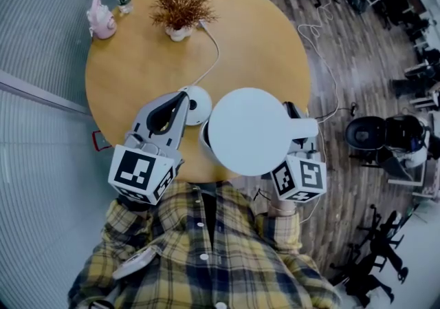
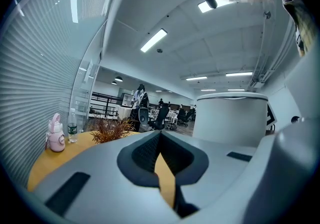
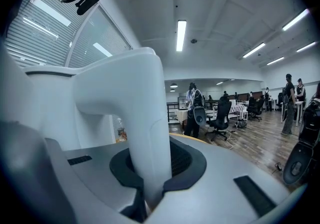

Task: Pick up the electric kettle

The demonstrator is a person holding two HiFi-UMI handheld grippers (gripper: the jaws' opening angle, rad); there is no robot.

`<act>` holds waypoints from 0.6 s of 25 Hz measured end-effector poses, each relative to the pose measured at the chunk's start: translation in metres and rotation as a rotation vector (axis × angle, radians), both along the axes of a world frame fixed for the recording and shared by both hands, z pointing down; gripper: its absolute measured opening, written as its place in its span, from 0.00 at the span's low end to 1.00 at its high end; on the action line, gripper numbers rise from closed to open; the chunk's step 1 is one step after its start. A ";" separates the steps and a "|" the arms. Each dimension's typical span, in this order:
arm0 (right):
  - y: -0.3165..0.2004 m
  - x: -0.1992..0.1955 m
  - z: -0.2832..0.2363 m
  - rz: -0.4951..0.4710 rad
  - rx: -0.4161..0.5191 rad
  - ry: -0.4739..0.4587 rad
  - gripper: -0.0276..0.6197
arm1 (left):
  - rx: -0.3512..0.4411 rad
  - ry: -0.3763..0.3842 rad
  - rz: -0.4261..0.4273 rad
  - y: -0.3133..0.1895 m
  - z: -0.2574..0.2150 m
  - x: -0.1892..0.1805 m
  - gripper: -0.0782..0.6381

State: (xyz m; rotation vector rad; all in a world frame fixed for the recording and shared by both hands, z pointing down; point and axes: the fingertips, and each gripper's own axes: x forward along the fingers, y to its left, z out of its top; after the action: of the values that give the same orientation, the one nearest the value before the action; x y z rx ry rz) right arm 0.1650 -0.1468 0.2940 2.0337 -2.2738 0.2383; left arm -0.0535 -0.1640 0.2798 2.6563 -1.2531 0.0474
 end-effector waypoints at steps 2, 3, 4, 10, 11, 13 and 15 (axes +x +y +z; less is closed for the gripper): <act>0.000 0.003 0.000 0.005 -0.002 0.002 0.12 | -0.001 -0.003 0.006 -0.001 -0.001 0.002 0.11; 0.000 0.004 -0.001 0.006 -0.002 0.004 0.11 | 0.000 -0.003 0.008 -0.001 0.000 0.004 0.11; 0.000 0.005 -0.001 0.007 -0.003 0.006 0.12 | 0.001 -0.002 0.009 -0.001 0.000 0.005 0.11; -0.002 0.007 0.001 0.011 -0.005 0.000 0.12 | -0.001 -0.004 0.018 -0.004 0.002 0.008 0.11; -0.001 0.007 0.002 0.010 -0.006 -0.001 0.12 | -0.003 -0.005 0.020 -0.004 0.002 0.009 0.11; -0.001 0.007 0.003 0.009 -0.008 -0.001 0.12 | -0.004 -0.007 0.024 -0.004 0.002 0.010 0.11; -0.002 0.006 0.004 0.009 -0.010 -0.003 0.12 | -0.006 -0.007 0.027 -0.005 0.005 0.011 0.11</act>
State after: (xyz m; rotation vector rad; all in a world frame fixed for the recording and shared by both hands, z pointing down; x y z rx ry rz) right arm 0.1711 -0.1486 0.2981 2.0408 -2.2608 0.2523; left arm -0.0424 -0.1687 0.2844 2.6708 -1.2171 0.0645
